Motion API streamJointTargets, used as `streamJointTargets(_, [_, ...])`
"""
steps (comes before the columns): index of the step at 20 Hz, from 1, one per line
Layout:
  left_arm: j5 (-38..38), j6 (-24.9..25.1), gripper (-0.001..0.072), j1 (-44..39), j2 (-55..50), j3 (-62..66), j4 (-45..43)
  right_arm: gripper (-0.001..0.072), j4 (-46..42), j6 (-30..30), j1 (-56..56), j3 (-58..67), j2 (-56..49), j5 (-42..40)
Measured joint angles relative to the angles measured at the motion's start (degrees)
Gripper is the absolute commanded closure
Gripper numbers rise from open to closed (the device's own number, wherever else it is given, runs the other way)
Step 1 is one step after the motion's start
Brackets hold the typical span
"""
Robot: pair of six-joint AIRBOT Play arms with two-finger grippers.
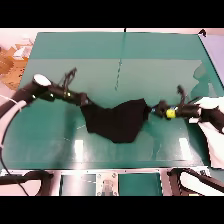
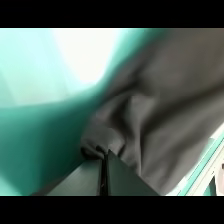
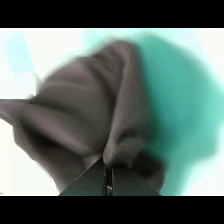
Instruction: Fold the shirts.
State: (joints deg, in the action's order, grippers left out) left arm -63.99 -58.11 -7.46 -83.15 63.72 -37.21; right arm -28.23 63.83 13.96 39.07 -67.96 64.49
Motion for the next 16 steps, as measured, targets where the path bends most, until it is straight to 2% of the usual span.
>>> streamJointTargets(4, [-1.81,-1.16,0.068,0.04,8.39,13.97,-2.54,0.0696,0.02,3.3,1.84,16.79,4.13,7.06])
streamJointTargets(8, [-2.16,-1.84,0.068,0.09,17.18,27.98,-7.61,0.0697,0.09,6.38,2.4,33.7,9.57,9.94])
streamJointTargets(12, [-2.45,-5.11,0.068,0.09,23.96,37.99,-18.56,0.0697,-0.87,8.63,4.33,47.21,14.34,10.73])
streamJointTargets(16, [-2.67,-9.11,0.068,0.04,28.5,45.64,-29.81,0.0697,-2.4,10.1,10.19,55.36,19.21,10.64])
